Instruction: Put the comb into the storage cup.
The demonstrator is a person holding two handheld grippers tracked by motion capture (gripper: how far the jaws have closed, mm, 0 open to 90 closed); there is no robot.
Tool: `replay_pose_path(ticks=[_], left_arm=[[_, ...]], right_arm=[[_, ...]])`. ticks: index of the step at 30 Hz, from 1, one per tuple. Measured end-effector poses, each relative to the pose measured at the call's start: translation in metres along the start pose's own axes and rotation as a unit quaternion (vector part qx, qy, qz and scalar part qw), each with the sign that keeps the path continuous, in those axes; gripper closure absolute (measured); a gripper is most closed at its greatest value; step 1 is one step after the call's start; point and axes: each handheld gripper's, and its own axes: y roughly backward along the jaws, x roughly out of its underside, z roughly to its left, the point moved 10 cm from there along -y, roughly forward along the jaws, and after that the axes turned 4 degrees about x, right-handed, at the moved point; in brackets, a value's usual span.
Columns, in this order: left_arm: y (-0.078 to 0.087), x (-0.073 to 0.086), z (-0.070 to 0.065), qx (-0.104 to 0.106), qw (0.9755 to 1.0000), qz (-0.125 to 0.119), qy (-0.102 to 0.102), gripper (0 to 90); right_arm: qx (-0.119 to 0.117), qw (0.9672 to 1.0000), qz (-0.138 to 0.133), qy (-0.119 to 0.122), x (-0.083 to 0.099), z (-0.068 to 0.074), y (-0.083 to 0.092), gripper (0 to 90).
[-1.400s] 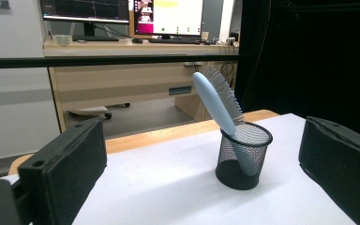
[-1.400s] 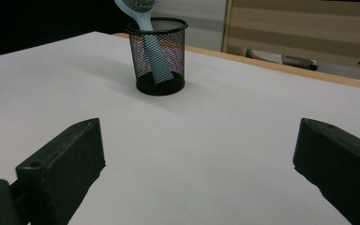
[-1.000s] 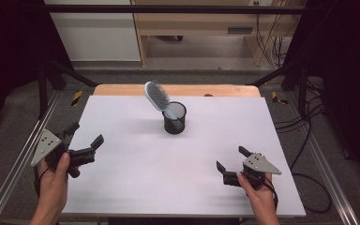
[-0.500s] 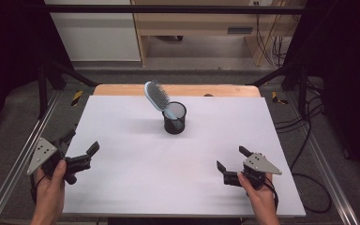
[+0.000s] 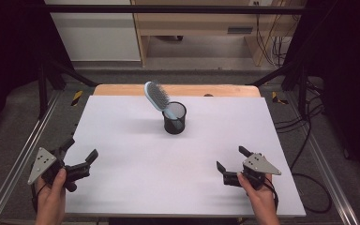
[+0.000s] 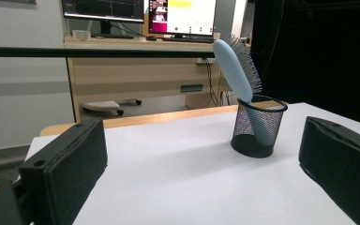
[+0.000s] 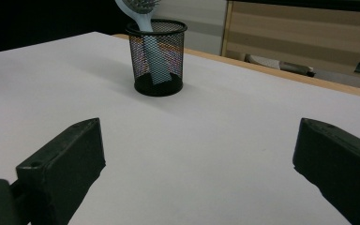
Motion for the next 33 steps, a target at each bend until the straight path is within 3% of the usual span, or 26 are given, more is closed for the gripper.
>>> replay_pose_path(ticks=[23, 33], left_arm=[[0.002, 0.018, -0.019, 0.023, 0.9995, 0.016, -0.017, 1.2], [-0.001, 0.027, -0.026, 0.036, 0.9988, 0.027, -0.019, 1.2]], right_arm=[[0.001, 1.0000, -0.008, 0.000, -0.002, -0.007, 0.005, 2.7], [0.006, 0.9997, -0.019, 0.013, -0.002, -0.024, 0.013, 2.7]])
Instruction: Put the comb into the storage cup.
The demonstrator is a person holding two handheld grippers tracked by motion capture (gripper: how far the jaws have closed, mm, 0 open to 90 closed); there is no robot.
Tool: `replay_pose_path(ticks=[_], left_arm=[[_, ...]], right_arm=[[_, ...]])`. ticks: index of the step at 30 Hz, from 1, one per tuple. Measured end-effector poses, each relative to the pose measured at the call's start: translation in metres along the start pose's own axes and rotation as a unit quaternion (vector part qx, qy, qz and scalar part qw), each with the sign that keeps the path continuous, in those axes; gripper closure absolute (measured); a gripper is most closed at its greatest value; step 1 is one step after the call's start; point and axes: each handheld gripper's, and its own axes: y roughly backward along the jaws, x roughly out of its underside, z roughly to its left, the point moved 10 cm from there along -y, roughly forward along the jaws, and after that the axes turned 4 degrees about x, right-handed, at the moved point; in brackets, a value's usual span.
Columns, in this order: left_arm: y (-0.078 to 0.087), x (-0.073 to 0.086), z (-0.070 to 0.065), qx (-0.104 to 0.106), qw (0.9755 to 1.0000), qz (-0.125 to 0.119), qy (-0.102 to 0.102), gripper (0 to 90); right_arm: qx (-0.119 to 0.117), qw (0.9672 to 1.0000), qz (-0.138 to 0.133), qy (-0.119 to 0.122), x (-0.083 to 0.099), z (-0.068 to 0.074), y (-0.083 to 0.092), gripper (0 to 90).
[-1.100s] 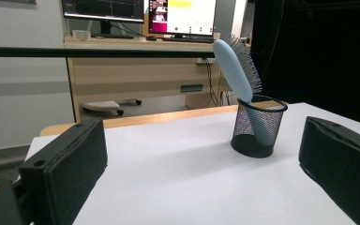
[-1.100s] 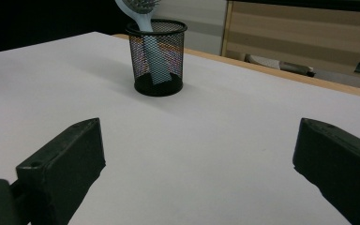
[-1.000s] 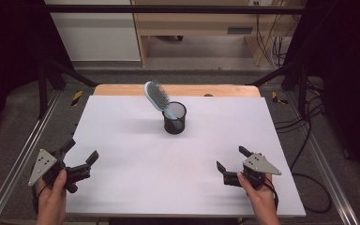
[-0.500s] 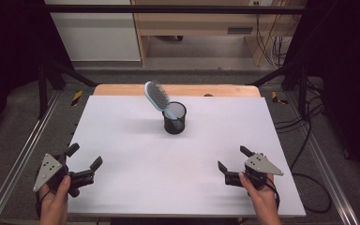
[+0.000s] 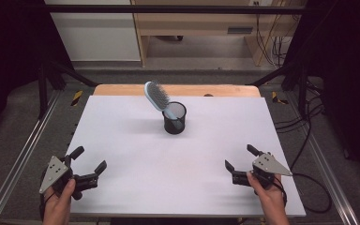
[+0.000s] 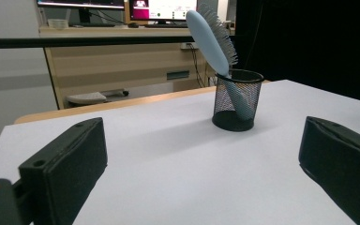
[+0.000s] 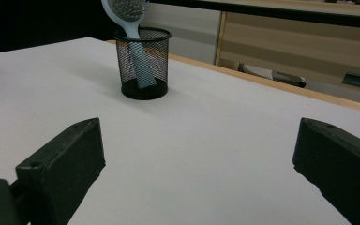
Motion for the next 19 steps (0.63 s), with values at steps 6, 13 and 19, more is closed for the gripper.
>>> replay_pose_path(ticks=[6, 13, 19], left_arm=[[-0.003, 0.010, -0.004, 0.004, 0.9999, 0.009, 0.010, 1.3], [0.000, 0.010, 0.000, -0.006, 0.9999, 0.005, 0.014, 1.3], [0.006, 0.006, 0.008, -0.023, 0.9994, -0.009, 0.024, 1.3]], right_arm=[[0.003, 0.9999, -0.006, -0.010, 0.003, -0.015, 0.005, 2.6], [0.004, 0.9999, -0.004, -0.013, 0.008, -0.020, 0.006, 2.6], [0.004, 0.9998, -0.007, -0.019, 0.008, -0.020, 0.005, 2.6]])
